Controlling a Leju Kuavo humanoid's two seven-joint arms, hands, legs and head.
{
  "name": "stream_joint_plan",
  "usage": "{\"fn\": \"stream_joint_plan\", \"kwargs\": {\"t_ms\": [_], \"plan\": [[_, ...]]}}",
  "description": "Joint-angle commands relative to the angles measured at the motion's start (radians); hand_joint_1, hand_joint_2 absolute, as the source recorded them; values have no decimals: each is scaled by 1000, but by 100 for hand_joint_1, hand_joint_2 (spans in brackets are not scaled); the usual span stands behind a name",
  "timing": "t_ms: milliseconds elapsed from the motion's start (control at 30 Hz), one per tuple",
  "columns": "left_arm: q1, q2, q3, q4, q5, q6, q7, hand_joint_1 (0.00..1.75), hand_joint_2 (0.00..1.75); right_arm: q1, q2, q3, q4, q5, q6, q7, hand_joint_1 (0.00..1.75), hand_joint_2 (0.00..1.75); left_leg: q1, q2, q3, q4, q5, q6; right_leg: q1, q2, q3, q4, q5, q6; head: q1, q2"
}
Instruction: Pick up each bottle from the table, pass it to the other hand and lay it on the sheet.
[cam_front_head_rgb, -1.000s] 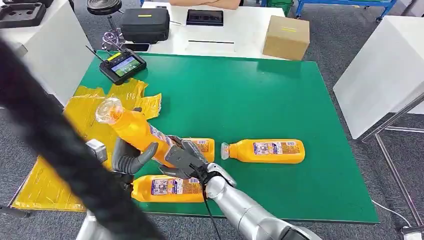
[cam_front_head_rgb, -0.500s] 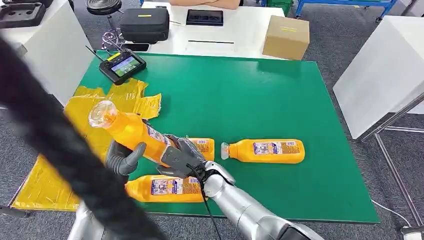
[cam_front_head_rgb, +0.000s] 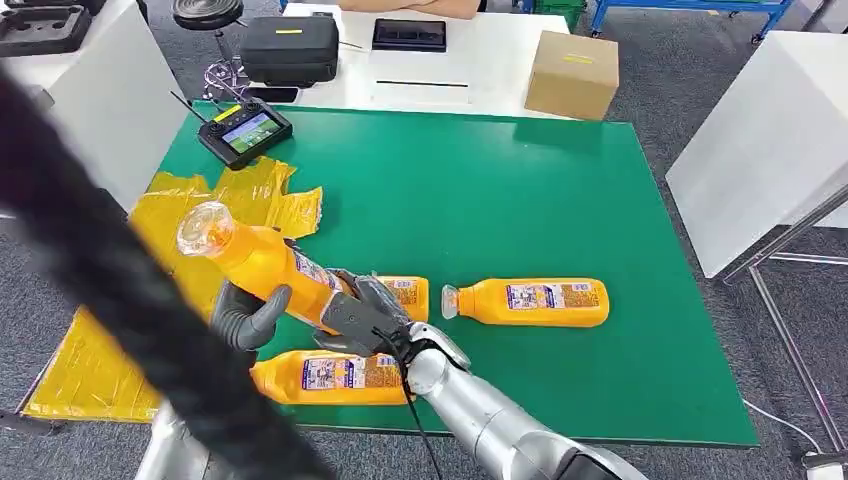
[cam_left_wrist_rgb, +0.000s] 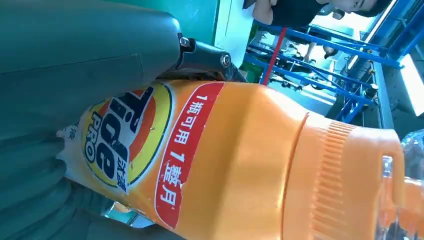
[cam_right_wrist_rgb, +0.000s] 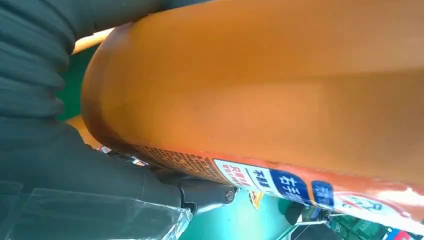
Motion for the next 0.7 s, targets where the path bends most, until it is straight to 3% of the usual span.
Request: {"fn": "stream_joint_plan", "kwargs": {"t_ms": [33,133,167,433,700], "plan": [[-21,-19,-20,-14,12,-19,1,175,175,-17,-7,44,21,-27,12,6,0,175,1,-2,2,0,0,-5,1,-3,3,-1,-1,-2,0,0],[-12,-17,-2,-25,13,-21,1,175,175,-17,-7,-13,15,-47,17,-26,0,175,1,-1,2,-1,0,-5,1,-2,3,-1,-1,-2,0,0],[-10,-18,3,-26,13,-23,2,175,175,-14,-7,-47,8,-52,28,-41,0,0,1,-1,1,0,0,-4,1,-2,2,-1,0,-2,0,0],[10,-15,17,-40,17,-25,-6,175,175,20,-23,-183,-101,5,60,-114,0,0,1,-1,1,0,0,-4,1,-1,2,-1,0,-2,0,0],[35,3,39,-68,10,-23,-24,175,175,129,-84,-285,-377,44,69,-103,0,0,1,-1,1,-1,0,-5,0,-2,3,-1,-1,-2,0,0]]}}
